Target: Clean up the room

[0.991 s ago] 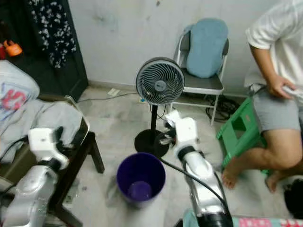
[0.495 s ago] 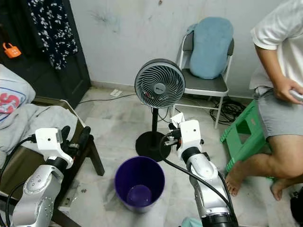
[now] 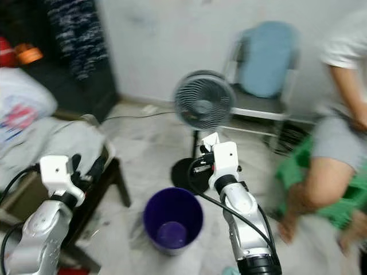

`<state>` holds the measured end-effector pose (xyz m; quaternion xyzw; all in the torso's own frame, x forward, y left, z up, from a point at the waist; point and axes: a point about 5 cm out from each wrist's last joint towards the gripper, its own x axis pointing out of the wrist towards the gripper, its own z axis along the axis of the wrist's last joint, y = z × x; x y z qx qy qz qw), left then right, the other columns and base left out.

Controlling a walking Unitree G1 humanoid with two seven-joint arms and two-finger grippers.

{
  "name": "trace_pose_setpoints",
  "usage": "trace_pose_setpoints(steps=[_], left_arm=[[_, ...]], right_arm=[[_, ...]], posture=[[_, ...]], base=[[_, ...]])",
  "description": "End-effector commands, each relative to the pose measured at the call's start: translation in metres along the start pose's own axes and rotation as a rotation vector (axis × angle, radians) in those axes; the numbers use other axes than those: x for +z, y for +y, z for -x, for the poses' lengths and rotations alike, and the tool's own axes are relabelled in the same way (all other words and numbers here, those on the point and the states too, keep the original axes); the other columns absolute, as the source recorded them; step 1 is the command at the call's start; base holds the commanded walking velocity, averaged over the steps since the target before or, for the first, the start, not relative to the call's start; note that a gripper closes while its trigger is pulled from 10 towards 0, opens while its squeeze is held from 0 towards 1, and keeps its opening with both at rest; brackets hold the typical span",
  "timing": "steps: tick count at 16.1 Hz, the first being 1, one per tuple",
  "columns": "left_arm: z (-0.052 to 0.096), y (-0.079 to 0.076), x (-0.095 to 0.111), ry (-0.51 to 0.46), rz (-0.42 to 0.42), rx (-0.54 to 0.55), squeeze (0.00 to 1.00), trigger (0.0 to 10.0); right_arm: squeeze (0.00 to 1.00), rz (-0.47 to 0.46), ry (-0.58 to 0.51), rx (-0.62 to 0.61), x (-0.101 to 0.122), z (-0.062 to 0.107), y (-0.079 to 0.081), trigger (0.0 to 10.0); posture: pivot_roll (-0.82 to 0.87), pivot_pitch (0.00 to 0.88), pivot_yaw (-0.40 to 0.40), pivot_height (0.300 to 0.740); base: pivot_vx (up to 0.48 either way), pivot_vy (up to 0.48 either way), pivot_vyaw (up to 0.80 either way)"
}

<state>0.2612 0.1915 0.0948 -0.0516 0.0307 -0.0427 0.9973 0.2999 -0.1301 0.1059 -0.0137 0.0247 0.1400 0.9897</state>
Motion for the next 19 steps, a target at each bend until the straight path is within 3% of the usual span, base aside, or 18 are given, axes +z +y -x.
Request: trace_pose_setpoints(steps=[1,6,8,12,16,19], left_arm=[[0.001,0.001,0.001,0.004,-0.006,-0.001,0.00,10.0],[0.004,0.001,0.000,0.011,-0.011,-0.009,0.00,10.0],[0.003,0.000,-0.007,0.062,-0.021,-0.029,0.00,10.0],[0.010,-0.005,-0.012,0.120,-0.081,-0.178,0.00,10.0],[0.027,-0.004,-0.013,0.159,-0.120,-0.286,0.00,10.0],[0.024,-0.009,-0.011,0.151,-0.123,-0.326,0.00,10.0]], right_arm=[[0.00,0.002,0.000,0.011,0.000,-0.001,0.004,10.0],[0.00,-0.009,0.002,0.013,-0.001,-0.003,0.007,10.0],[0.00,-0.009,0.044,-0.010,-0.009,-0.008,0.009,10.0],[0.00,-0.009,0.132,-0.074,-0.027,-0.012,0.011,10.0],[0.00,0.021,0.193,-0.197,-0.041,-0.010,-0.003,10.0],[0.00,0.007,0.193,-0.222,-0.044,-0.009,-0.006,10.0]], posture=[[-0.07,0.015,-0.032,0.740],[-0.07,0.028,-0.031,0.740],[-0.07,0.029,-0.029,0.740],[-0.06,0.041,-0.014,0.740],[-0.05,0.077,0.007,0.740],[-0.05,0.082,0.026,0.740]], base=[[0.000,0.000,0.80],[0.000,0.000,0.66],[0.000,0.000,0.00],[0.000,0.000,0.00],[0.000,0.000,0.00],[0.000,0.000,0.00]])
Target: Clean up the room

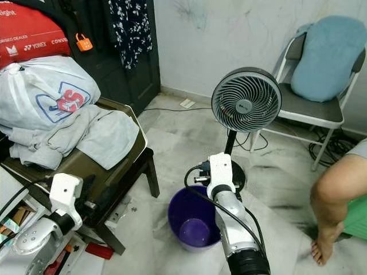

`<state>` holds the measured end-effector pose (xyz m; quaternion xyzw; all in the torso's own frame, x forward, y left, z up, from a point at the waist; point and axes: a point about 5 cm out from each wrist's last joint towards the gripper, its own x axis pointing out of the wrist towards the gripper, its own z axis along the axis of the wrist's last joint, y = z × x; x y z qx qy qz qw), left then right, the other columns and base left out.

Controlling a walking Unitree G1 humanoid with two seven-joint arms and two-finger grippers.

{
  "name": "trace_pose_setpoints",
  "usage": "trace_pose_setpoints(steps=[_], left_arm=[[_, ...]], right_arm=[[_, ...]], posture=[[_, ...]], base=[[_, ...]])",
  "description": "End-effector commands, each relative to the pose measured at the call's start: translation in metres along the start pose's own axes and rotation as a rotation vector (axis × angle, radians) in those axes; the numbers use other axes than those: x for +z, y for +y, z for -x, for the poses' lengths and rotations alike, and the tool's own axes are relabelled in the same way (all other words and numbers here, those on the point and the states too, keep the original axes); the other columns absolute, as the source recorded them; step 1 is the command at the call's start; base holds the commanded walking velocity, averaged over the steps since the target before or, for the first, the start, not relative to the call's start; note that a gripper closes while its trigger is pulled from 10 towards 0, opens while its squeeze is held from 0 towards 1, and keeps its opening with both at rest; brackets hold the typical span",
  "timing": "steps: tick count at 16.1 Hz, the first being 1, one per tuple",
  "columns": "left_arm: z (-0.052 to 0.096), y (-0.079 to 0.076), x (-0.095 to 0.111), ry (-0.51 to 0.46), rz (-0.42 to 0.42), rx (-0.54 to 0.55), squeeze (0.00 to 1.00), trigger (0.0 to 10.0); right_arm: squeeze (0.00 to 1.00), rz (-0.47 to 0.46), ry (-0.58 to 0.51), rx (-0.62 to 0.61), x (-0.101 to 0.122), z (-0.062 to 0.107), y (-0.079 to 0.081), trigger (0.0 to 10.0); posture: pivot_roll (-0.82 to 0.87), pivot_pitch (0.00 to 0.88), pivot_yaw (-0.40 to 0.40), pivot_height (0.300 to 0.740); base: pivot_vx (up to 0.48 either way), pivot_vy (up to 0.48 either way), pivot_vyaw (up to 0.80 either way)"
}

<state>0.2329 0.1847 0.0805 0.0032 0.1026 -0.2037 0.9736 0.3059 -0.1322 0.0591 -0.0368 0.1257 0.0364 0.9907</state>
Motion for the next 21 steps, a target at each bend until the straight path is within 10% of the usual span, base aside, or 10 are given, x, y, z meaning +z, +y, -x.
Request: trace_pose_setpoints(steps=[1,21], left_arm=[[-0.0030,-0.0004,0.0074,-0.019,-0.012,-0.017,0.00,10.0],[-0.0064,-0.0033,0.0098,-0.031,-0.014,-0.013,0.00,10.0]], right_arm=[[0.00,-0.010,-0.019,-0.018,0.0033,-0.0011,-0.0028,10.0],[0.00,-0.020,-0.041,0.026,0.0039,-0.0052,0.0071,10.0]], posture=[[-0.05,0.082,0.026,0.740],[-0.04,0.086,0.027,0.740]], base=[[0.000,0.000,0.00],[0.224,0.000,0.00]])
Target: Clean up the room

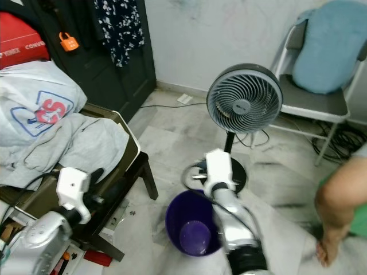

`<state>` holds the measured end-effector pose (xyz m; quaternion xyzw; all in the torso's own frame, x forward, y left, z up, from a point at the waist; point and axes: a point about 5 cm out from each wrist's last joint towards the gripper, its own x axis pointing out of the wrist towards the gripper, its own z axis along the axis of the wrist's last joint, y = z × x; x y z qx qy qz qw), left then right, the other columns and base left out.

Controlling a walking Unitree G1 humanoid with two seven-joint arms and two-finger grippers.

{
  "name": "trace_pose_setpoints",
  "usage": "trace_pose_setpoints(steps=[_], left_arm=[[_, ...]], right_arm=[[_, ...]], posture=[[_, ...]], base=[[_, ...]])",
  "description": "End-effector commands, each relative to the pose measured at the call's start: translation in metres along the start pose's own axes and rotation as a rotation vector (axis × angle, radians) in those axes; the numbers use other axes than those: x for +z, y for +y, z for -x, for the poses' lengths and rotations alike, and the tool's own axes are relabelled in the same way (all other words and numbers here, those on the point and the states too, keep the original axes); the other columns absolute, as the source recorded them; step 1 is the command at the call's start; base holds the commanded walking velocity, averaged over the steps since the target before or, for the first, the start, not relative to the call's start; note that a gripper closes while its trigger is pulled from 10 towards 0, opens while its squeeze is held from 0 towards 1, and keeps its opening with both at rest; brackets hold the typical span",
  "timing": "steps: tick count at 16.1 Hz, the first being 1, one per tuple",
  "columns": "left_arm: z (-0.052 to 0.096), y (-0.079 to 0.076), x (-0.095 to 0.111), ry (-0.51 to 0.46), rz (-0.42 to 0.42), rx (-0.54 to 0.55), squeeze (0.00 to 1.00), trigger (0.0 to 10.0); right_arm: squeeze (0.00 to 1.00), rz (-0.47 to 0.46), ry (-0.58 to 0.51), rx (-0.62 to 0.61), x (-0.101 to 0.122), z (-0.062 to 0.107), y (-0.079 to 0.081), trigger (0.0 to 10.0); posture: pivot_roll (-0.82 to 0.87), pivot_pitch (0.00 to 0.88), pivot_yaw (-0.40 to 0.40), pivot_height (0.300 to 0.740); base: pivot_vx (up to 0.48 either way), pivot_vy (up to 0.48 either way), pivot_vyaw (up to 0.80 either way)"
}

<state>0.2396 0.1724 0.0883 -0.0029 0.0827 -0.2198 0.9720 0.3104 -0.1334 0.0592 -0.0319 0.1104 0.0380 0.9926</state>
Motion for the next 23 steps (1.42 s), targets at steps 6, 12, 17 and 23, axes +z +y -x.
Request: trace_pose_setpoints(steps=[6,12,17,23], left_arm=[[0.004,0.005,0.000,0.011,-0.013,0.019,0.00,10.0],[0.020,0.011,0.000,0.045,-0.087,0.016,0.00,10.0],[0.048,0.018,0.000,0.121,-0.103,-0.067,0.00,10.0],[0.064,0.022,0.002,0.190,-0.129,-0.117,0.00,10.0]], right_arm=[[0.00,-0.004,0.033,0.045,-0.004,-0.004,0.015,10.0],[0.00,-0.042,0.118,0.061,-0.016,-0.010,0.033,10.0],[0.00,-0.061,0.204,0.081,-0.026,-0.012,0.063,10.0],[0.00,-0.020,0.238,-0.093,-0.033,-0.015,0.041,10.0]], posture=[[-0.04,0.091,0.028,0.740],[0.01,0.113,0.057,0.740],[0.06,0.158,0.103,0.740],[0.09,0.182,0.135,0.740]], base=[[0.144,0.000,0.00],[0.041,0.000,0.00],[0.000,0.000,0.00],[0.000,0.000,0.00]])
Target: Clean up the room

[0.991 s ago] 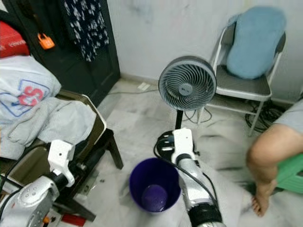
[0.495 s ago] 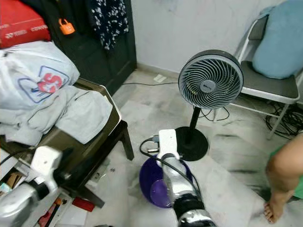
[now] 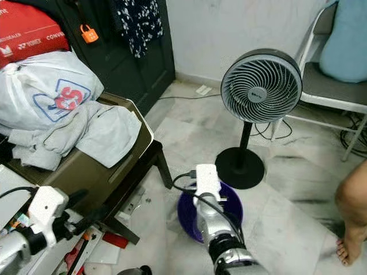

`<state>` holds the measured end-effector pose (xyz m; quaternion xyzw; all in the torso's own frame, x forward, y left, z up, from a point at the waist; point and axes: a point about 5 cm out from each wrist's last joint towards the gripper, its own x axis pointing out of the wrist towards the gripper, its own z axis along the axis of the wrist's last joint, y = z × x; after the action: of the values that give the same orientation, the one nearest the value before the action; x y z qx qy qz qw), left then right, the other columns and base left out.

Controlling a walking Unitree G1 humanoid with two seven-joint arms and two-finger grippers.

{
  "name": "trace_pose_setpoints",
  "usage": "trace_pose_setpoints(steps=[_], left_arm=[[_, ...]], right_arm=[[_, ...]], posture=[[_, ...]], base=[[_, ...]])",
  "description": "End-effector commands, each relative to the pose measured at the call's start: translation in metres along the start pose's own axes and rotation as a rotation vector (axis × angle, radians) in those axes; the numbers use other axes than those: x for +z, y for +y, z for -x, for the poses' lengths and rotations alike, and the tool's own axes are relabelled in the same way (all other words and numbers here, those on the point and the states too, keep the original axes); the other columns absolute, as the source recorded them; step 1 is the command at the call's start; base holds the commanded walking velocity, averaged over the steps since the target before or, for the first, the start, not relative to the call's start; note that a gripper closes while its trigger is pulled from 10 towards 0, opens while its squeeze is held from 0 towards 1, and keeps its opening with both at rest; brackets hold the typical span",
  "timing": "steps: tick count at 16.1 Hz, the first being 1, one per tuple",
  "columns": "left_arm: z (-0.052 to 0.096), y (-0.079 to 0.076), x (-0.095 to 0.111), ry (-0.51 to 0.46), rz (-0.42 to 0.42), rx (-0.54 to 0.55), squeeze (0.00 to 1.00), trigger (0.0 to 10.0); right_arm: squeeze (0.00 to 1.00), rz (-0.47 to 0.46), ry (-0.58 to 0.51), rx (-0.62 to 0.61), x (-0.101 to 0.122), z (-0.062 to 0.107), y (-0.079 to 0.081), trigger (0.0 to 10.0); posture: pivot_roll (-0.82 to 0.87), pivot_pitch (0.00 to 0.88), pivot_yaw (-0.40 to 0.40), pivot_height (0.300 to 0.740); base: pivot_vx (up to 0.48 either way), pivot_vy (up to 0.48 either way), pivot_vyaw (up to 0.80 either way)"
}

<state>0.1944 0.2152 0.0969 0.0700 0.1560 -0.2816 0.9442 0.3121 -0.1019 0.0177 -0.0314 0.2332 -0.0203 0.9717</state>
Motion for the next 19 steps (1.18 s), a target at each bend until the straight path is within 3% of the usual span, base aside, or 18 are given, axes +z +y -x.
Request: trace_pose_setpoints(steps=[1,5,7,9,14,16,19], left_arm=[[0.003,0.002,0.001,0.015,-0.009,0.002,0.00,10.0],[-0.007,-0.005,0.004,-0.009,0.007,-0.027,0.00,10.0],[-0.015,-0.015,0.012,-0.062,0.080,-0.053,0.00,10.0],[-0.023,-0.029,0.021,-0.094,0.094,-0.114,0.00,10.0],[-0.024,-0.040,0.022,-0.088,0.100,-0.154,0.00,10.0],[-0.020,-0.039,0.022,-0.077,0.101,-0.146,0.00,10.0],[-0.012,-0.034,0.021,-0.052,0.087,-0.140,0.00,10.0]], right_arm=[[0.00,-0.002,-0.030,0.001,0.008,-0.001,0.006,10.0],[0.00,0.015,-0.036,-0.056,0.007,-0.002,-0.002,10.0],[0.00,0.040,0.009,-0.103,-0.003,-0.001,-0.011,10.0],[0.00,0.032,0.035,-0.136,-0.009,-0.001,-0.020,10.0],[0.00,0.043,0.077,-0.218,-0.019,0.000,-0.039,10.0],[0.00,0.021,0.062,-0.222,-0.017,-0.001,-0.041,10.0],[0.00,0.034,-0.006,-0.176,-0.002,-0.002,-0.025,10.0]], posture=[[0.09,0.181,0.137,0.740],[0.07,0.176,0.138,0.740],[0.06,0.180,0.138,0.740],[0.05,0.188,0.137,0.740],[0.04,0.206,0.145,0.740],[0.05,0.215,0.156,0.740],[0.08,0.234,0.182,0.740]], base=[[0.000,0.000,0.00],[0.000,0.000,0.00],[0.000,0.000,0.00],[0.000,0.000,0.00],[0.000,0.000,0.00],[0.000,0.000,0.00],[0.000,0.000,0.00]])
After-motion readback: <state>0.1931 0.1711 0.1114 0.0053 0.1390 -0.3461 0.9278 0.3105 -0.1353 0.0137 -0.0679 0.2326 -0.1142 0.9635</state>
